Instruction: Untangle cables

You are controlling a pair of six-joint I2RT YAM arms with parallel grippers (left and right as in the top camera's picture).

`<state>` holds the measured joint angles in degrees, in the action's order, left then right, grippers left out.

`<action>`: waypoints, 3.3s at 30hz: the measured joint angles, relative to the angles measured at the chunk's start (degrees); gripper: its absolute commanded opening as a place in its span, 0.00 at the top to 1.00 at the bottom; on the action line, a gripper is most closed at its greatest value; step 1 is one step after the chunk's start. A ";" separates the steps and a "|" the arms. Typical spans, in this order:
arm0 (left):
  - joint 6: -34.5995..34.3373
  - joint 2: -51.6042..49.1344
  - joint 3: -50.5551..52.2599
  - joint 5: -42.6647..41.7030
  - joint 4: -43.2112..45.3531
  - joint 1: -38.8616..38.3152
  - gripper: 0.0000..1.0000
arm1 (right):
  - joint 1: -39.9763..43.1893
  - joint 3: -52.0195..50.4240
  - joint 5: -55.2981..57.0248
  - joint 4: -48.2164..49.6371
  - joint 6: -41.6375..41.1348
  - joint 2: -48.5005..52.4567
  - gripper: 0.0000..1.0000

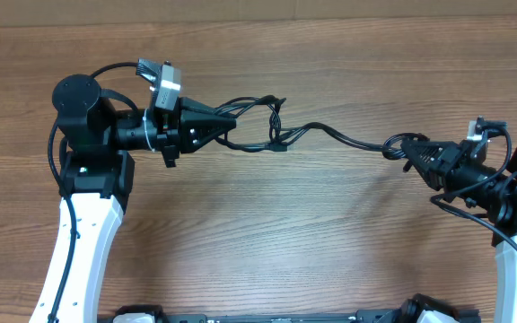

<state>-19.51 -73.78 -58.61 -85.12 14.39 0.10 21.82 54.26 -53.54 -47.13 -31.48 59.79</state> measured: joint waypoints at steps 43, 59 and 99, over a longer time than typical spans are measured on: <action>3.13 0.04 0.00 6.08 -7.37 19.45 0.96 | 0.20 0.00 -1.29 -0.07 0.00 0.00 0.96; 4.96 0.04 -0.02 7.80 -10.95 23.26 0.00 | 0.70 0.00 1.55 -0.07 0.02 0.17 0.96; 19.87 0.13 -0.15 42.38 -22.80 -33.64 0.00 | -4.22 0.00 -28.96 9.55 5.62 0.28 0.96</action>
<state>0.36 -73.65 -58.76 -42.74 -8.40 -33.54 17.61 54.26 -82.50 -37.58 -25.87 60.07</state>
